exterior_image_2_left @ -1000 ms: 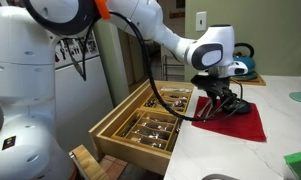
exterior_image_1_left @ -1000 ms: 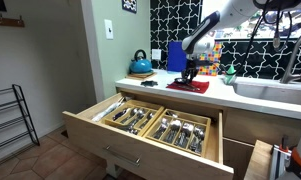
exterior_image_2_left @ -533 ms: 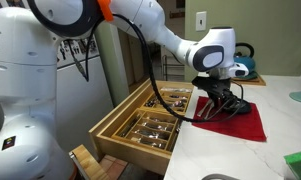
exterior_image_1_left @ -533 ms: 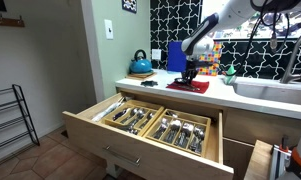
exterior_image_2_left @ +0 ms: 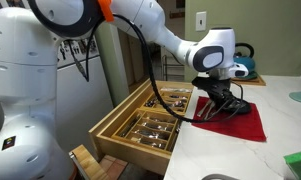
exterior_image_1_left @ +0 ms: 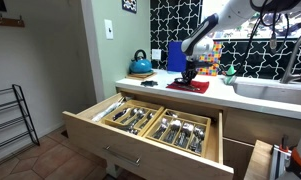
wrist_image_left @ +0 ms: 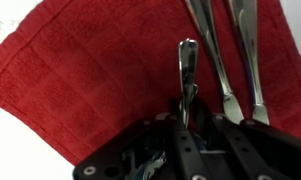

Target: Put the spoon into the drawer

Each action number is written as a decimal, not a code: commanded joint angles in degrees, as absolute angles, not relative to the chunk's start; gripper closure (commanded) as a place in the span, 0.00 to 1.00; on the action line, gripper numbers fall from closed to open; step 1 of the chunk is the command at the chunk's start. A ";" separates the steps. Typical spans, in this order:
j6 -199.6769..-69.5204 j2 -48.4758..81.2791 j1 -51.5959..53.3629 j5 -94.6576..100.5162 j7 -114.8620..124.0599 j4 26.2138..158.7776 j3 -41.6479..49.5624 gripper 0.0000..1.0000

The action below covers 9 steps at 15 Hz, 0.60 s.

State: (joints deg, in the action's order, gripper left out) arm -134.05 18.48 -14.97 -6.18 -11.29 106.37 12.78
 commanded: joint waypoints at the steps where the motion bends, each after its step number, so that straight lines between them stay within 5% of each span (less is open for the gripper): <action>1: -134.18 18.92 -15.42 -4.77 -9.74 105.70 12.30 0.86; 2: -134.18 18.91 -15.36 -4.54 -9.60 105.60 12.37 0.97; 9: -133.48 18.29 -15.13 -3.20 -8.49 105.18 12.46 0.99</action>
State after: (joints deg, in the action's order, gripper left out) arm -134.05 18.48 -14.94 -4.85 -10.09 105.41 12.77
